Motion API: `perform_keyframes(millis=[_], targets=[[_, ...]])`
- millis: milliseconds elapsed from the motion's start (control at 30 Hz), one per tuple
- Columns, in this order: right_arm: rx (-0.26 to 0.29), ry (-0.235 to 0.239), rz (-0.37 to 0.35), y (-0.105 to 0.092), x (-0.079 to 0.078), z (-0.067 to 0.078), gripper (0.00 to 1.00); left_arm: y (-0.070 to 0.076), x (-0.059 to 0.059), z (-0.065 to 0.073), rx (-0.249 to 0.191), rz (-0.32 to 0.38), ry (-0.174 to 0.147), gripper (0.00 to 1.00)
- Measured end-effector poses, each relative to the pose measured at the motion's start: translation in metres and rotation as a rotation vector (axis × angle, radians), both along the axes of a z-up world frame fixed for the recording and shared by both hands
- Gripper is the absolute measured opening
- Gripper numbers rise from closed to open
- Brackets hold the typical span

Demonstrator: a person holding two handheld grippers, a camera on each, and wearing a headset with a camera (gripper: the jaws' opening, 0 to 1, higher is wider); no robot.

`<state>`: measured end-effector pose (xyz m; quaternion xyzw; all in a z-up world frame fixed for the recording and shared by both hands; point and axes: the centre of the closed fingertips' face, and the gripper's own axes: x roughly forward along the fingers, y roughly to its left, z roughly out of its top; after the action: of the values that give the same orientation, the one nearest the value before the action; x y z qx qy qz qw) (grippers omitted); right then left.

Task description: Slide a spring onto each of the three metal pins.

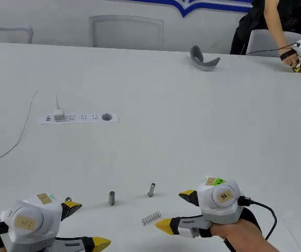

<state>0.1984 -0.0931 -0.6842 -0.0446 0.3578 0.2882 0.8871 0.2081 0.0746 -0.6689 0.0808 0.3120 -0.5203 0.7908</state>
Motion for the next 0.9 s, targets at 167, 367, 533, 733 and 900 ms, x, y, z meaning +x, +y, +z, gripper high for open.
perform_keyframes(millis=[167,367,533,733,900], targets=[[0.015,0.001,-0.037,-0.006,-0.006,-0.003,0.68,-0.002,-0.001,-0.001,0.002,-0.002,0.002,0.71],[0.020,0.000,-0.051,-0.010,-0.013,-0.003,0.70,-0.006,-0.001,-0.002,0.002,-0.007,0.005,0.71],[0.027,-0.001,-0.066,-0.013,-0.016,-0.004,0.72,-0.012,-0.002,-0.002,0.003,-0.014,0.007,0.72],[0.038,0.004,-0.076,-0.015,-0.022,-0.005,0.74,-0.022,-0.001,-0.006,0.002,-0.022,0.013,0.72],[0.043,0.008,-0.088,-0.018,-0.026,-0.005,0.75,-0.030,0.000,-0.007,-0.001,-0.028,0.014,0.72]])
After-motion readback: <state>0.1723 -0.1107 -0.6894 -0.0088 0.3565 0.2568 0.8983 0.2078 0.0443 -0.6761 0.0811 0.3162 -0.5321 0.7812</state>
